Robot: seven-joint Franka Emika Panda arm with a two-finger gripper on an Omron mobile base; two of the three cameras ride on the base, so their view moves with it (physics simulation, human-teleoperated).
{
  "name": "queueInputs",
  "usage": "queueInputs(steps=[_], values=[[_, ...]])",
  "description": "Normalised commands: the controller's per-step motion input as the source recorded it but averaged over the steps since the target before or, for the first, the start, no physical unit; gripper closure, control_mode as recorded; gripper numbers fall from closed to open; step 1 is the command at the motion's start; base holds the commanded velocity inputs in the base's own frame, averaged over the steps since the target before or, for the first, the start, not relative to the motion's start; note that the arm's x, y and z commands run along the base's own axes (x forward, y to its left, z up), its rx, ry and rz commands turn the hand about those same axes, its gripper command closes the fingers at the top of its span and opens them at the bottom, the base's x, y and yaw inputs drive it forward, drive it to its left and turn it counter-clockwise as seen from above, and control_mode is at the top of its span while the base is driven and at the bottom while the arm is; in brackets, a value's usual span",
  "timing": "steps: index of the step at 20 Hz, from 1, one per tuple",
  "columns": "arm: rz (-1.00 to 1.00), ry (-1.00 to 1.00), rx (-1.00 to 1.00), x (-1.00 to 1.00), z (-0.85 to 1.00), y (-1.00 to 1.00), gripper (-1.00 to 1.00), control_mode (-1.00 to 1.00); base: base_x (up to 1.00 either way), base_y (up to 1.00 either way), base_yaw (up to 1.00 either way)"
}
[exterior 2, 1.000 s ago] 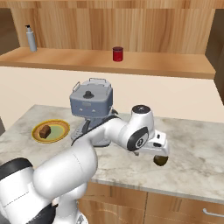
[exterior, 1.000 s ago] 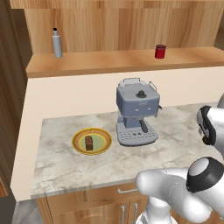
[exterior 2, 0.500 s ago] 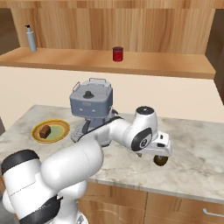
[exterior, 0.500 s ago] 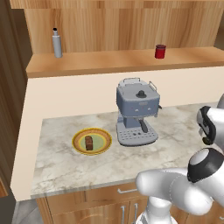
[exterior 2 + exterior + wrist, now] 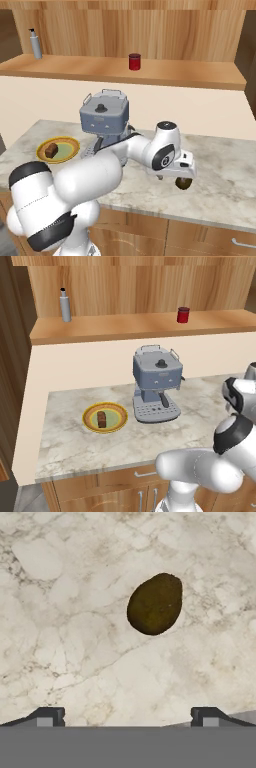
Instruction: Pick the avocado and bread from the counter and place them on the plate. Then pick the jam from the cabinet and place it next to the plate. Lastly close the cabinet door.
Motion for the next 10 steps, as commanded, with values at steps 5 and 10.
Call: queueInputs(steps=[5, 10], values=[[0.03, 0.03, 0.00, 0.17, -0.09, -0.07, -1.00, -1.00, 0.00, 0.00, 0.00], [0.06, 0.03, 0.00, 0.11, -0.10, -0.11, -1.00, -1.00, 0.00, 0.00, 0.00]])
